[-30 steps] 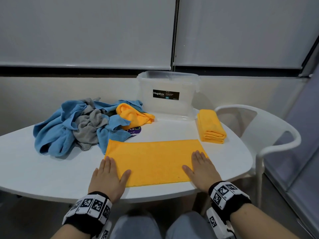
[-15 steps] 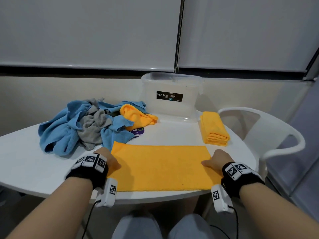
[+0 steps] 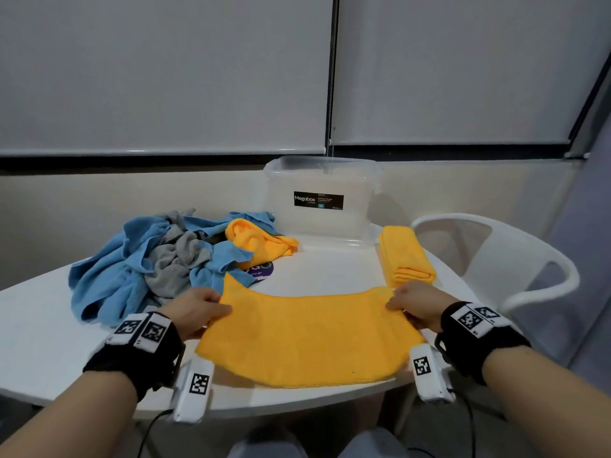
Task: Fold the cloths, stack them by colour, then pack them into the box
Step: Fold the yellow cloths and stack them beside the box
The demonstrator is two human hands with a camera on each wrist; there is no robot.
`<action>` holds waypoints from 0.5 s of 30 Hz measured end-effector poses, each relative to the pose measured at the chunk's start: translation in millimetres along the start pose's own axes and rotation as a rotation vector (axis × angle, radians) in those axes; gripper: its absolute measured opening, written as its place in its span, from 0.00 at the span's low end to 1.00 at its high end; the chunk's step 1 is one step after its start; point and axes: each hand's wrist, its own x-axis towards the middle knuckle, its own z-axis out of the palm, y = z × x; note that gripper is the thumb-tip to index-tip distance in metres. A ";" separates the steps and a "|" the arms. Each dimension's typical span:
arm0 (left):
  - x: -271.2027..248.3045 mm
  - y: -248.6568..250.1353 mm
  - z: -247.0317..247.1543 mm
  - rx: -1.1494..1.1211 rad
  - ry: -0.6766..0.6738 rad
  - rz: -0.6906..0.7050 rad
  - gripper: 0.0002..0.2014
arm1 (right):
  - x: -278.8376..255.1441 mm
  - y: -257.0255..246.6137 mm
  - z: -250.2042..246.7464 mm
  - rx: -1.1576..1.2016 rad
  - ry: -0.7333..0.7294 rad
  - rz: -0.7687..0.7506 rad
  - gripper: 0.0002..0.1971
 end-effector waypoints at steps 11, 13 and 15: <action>14.2 37.0 109.5 0.419 0.072 0.148 0.19 | -14.1 -35.2 92.8 -0.362 0.074 -0.306 0.33; 14.3 33.1 121.0 0.494 0.078 0.141 0.18 | -14.5 -34.0 103.3 -0.399 0.065 -0.284 0.34; 15.8 29.5 127.8 0.514 0.077 0.137 0.17 | -14.0 -32.3 109.1 -0.423 0.053 -0.273 0.34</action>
